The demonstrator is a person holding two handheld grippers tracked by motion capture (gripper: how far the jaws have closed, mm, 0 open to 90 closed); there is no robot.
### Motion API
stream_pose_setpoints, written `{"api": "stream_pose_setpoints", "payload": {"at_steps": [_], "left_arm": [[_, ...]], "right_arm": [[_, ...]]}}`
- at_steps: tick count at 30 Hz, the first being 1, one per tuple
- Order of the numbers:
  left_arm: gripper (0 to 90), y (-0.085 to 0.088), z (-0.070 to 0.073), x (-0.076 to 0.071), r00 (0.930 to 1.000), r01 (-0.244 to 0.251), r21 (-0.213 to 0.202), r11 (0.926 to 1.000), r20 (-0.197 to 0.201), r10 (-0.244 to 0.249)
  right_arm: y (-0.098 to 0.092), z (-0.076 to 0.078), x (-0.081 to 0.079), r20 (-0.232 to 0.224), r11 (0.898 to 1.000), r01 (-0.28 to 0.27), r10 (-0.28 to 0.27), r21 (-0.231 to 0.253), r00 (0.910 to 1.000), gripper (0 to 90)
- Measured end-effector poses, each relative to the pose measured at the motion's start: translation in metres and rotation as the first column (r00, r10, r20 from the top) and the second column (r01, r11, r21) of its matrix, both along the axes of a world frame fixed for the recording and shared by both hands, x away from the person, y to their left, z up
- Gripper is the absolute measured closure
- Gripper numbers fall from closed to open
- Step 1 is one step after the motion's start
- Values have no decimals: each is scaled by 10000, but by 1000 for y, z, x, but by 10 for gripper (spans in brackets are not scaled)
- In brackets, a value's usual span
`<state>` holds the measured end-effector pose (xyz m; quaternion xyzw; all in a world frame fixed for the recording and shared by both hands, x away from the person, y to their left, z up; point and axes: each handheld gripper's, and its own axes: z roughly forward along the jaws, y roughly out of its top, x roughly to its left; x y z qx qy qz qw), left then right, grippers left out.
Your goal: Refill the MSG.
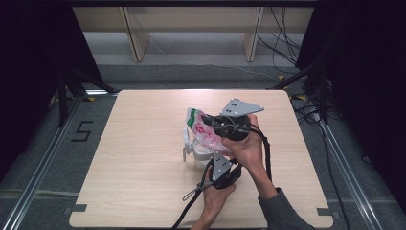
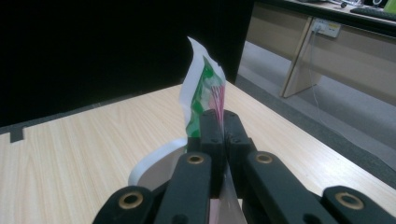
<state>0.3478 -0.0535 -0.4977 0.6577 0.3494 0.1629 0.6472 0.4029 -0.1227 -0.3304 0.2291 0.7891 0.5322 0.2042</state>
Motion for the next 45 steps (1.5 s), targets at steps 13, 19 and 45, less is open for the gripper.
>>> {"api": "stream_pose_setpoints", "payload": {"at_steps": [13, 19, 45], "left_arm": [[798, 5, 1, -3, 9998, 177, 478, 9987, 85, -181], [798, 8, -1, -6, 9998, 159, 519, 9985, 96, -164], [783, 30, 2, -17, 9979, -70, 1572, 9875, 651, -33]], "right_arm": [[-18, 8, -9, -65, 9982, -225, 229, 555, 9997, 900], [-26, 9, -13, -93, 9971, -359, 366, 675, 9993, 900], [-55, 17, -31, -10, 9852, -649, 659, 1589, 9978, 900]]}}
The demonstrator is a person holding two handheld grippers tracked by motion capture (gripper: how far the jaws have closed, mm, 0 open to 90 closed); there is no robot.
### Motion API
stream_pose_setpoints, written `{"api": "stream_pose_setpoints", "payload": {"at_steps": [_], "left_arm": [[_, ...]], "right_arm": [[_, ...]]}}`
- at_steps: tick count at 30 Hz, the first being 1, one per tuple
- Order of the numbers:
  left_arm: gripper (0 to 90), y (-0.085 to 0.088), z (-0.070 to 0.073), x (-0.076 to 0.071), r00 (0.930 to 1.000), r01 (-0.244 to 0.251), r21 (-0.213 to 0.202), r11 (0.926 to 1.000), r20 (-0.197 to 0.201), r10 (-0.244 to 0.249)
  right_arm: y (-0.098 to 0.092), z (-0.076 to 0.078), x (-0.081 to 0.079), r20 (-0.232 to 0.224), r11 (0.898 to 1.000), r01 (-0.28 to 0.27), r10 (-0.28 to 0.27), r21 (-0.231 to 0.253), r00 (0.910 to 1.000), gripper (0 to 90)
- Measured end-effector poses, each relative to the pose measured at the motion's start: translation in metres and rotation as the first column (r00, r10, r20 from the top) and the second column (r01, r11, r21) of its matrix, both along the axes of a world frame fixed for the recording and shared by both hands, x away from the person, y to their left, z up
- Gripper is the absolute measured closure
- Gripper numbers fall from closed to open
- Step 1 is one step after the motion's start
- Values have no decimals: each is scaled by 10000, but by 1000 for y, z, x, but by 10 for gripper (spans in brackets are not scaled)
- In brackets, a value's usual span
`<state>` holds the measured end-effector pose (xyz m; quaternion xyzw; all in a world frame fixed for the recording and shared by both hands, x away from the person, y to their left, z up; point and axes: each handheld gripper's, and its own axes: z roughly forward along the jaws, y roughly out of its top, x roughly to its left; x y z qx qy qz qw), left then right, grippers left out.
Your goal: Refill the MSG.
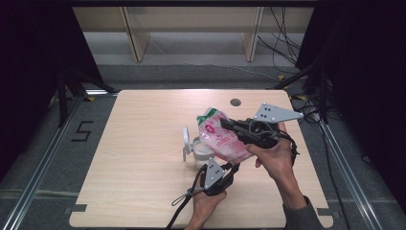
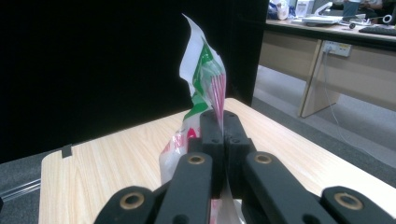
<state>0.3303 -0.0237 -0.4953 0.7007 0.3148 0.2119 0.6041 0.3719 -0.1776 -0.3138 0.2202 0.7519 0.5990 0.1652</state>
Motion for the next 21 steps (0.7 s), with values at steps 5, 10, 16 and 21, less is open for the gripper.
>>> {"api": "stream_pose_setpoints", "payload": {"at_steps": [5, 10, 16, 21], "left_arm": [[767, -1, -2, 0, 10000, 67, 14, 10000, -68, -66], [727, -2, -4, 0, 9996, 211, 45, 9998, -214, -210], [678, -3, -4, -2, 9993, 330, 273, 9991, -205, -324], [618, 0, 0, -6, 9989, 422, 400, 9983, -212, -414]], "right_arm": [[-6, -2, 1, -223, 9999, 156, -157, -40, 9996, 900], [-13, -5, 4, -371, 9994, 345, -345, -22, 9987, 900], [-20, -8, 5, -466, 9990, 366, -354, 245, 9983, 900], [-26, -9, 6, -533, 9986, 439, -423, 301, 9977, 900]]}}
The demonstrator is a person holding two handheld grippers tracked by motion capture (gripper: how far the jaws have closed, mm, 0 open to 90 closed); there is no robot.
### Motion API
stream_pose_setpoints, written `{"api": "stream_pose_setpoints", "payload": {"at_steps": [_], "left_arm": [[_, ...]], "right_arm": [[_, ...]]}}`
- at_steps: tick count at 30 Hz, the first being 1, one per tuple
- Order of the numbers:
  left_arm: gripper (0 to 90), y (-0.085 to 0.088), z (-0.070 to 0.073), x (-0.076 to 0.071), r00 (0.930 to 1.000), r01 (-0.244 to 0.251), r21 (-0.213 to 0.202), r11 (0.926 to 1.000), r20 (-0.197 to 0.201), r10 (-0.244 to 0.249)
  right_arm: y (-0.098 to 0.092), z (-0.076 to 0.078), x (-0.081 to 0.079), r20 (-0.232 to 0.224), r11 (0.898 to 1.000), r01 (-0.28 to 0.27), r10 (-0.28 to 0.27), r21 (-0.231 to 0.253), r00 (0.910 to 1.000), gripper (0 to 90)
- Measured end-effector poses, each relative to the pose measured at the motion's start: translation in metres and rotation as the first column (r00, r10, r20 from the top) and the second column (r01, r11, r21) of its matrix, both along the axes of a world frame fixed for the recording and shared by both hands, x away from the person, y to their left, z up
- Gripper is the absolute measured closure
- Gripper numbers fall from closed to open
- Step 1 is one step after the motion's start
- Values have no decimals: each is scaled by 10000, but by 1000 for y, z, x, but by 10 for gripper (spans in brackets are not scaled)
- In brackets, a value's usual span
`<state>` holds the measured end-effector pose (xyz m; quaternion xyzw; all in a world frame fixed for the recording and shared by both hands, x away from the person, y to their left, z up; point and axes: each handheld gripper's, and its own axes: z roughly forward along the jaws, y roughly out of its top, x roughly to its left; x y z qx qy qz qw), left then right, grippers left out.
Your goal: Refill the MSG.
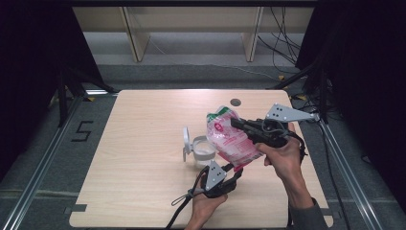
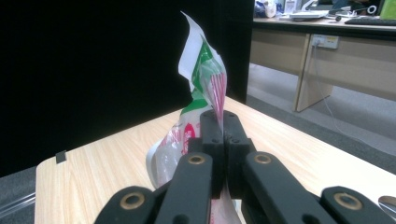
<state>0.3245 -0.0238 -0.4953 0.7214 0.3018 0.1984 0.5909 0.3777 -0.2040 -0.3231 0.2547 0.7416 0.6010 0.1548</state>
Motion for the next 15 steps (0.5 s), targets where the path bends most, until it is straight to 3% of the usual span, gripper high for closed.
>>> {"api": "stream_pose_setpoints", "payload": {"at_steps": [2, 4, 10, 12, 14, 15], "left_arm": [[592, 2, 2, -2, 10000, -10, -25, 10000, 19, 10], [570, 2, 3, -4, 9999, 67, -393, 9992, -138, -72], [564, 14, 0, -5, 9998, 109, -314, 9994, -169, -114], [561, 18, -1, -7, 9997, 84, -316, 9995, -237, -92], [558, 23, 0, -9, 9997, 92, -269, 9996, -239, -99], [556, 25, -1, -10, 9998, 58, -369, 9993, -201, -66]], "right_arm": [[-3, -1, 1, 33, 9999, 73, -74, 89, 10000, 900], [-6, -3, 0, 27, 9995, 277, -278, 115, 9996, 900], [-17, -6, 0, 85, 9991, 373, -375, 189, 9993, 900], [-21, -9, -1, -122, 9987, 446, -443, 266, 9989, 900], [-25, -11, 1, 50, 9984, 499, -500, 278, 9987, 900], [-27, -12, -1, -245, 9978, 589, -582, 299, 9980, 900]]}}
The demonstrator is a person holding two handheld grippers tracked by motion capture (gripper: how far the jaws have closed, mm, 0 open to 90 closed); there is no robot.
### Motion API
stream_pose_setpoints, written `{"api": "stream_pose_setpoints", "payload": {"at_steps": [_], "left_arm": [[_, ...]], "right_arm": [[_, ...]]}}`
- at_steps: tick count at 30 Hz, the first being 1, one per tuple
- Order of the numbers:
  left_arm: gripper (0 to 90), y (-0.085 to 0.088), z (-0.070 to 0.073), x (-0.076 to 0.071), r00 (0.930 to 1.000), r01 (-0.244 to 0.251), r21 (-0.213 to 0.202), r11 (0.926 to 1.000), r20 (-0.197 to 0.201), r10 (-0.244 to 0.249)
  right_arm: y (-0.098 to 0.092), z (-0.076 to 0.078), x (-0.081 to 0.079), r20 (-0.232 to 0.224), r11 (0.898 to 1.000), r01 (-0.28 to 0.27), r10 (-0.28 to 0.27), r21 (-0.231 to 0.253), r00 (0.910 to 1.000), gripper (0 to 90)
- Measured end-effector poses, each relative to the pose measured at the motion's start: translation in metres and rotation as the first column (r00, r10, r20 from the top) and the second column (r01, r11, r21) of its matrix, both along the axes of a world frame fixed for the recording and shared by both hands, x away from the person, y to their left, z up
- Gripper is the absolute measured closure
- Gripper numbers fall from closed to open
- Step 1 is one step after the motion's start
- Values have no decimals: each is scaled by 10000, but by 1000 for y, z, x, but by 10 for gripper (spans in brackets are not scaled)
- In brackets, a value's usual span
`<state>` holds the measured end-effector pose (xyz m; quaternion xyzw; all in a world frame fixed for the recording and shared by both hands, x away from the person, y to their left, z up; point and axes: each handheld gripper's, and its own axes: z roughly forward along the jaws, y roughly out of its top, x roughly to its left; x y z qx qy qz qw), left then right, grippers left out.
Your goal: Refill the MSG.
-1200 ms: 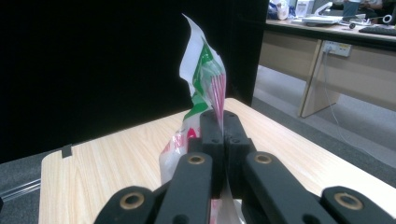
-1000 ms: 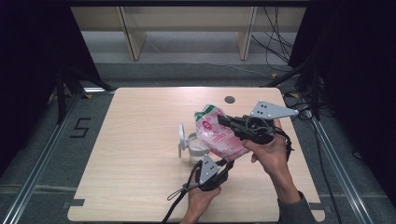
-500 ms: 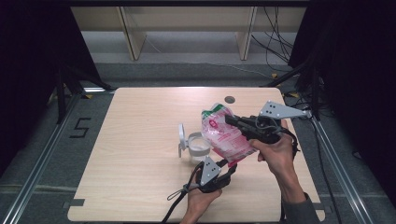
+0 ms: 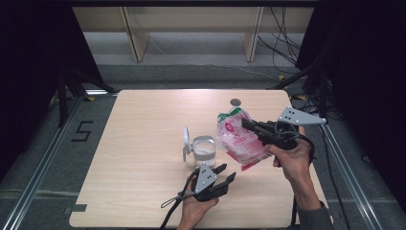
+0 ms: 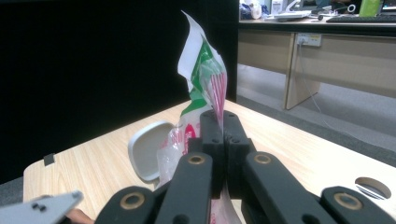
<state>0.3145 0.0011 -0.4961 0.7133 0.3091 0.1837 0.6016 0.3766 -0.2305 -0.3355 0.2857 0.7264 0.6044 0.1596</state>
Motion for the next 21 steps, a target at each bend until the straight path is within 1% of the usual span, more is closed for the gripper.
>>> {"api": "stream_pose_setpoints", "payload": {"at_steps": [1, 2, 5, 6, 7, 8, 9, 10, 11, 12, 13, 15, 16, 17, 18, 19, 20, 21], "left_arm": [[555, 4, 0, -2, 10000, -42, 103, 9999, -11, 42], [552, 6, 1, -2, 10000, -78, 41, 10000, 4, 78], [551, 17, 2, -5, 9998, -183, 75, 9998, 62, 183], [550, 21, 3, -4, 9995, -65, 288, 9996, 296, 57], [548, 24, 4, -5, 9994, -158, 271, 9995, 324, 149], [545, 28, 4, -6, 9994, -233, 283, 9993, 258, 225], [543, 32, 5, -6, 9993, -288, 255, 9993, 255, 282], [541, 35, 6, -6, 9991, -338, 293, 9990, 265, 331], [540, 37, 7, -6, 9989, -414, 293, 9987, 238, 408], [537, 40, 8, -7, 9987, -472, 284, 9985, 208, 466], [532, 42, 9, -8, 9981, -623, 238, 9978, 45, 622], [524, 47, 11, -8, 9978, -653, 153, 9977, 129, 651], [521, 49, 12, -9, 9970, -768, 222, 9968, 94, 766], [519, 52, 13, -8, 9972, -700, 324, 9970, 297, 691], [519, 53, 13, -9, 9969, -776, 244, 9967, 129, 773], [518, 55, 13, -9, 9963, -845, 215, 9962, 180, 841], [516, 57, 13, -9, 9961, -875, 210, 9959, 143, 872], [515, 58, 13, -8, 9957, -906, 161, 9958, 218, 903]], "right_arm": [[-1, -2, 0, 1, 10000, 8, -8, 65, 10000, 900], [-3, -4, 1, 51, 10000, -7, 6, 63, 10000, 900], [-8, -9, 2, 16, 10000, -4, 4, 48, 10000, 900], [-9, -11, 3, 108, 9999, -70, 69, 76, 9999, 900], [-11, -11, 2, -141, 10000, -43, 43, 2, 9999, 900], [-11, -14, 2, -79, 9999, 51, -50, 113, 10000, 900], [-13, -15, 3, -105, 9999, 81, -80, 85, 9999, 900], [-14, -18, 3, -206, 9998, 86, -83, 169, 9998, 900], [-15, -20, 5, -35, 9999, 84, -83, 82, 10000, 900], [-15, -23, 5, -184, 9997, 39, -35, 232, 9998, 900], [-17, -26, 5, -174, 9999, 82, -79, 150, 9998, 900], [-19, -31, 7, -250, 9997, 17, -10, 244, 9997, 900], [-20, -34, 7, -185, 9996, 60, -55, 275, 9998, 900], [-21, -35, 6, -388, 9996, 86, -75, 271, 9992, 900], [-22, -38, 7, -467, 9992, 87, -69, 381, 9989, 900], [-22, -40, 7, -487, 9991, 97, -77, 412, 9988, 900], [-24, -42, 8, -497, 9993, 68, -50, 362, 9988, 900], [-26, -45, 9, -361, 9993, 48, -35, 370, 9993, 900]]}}
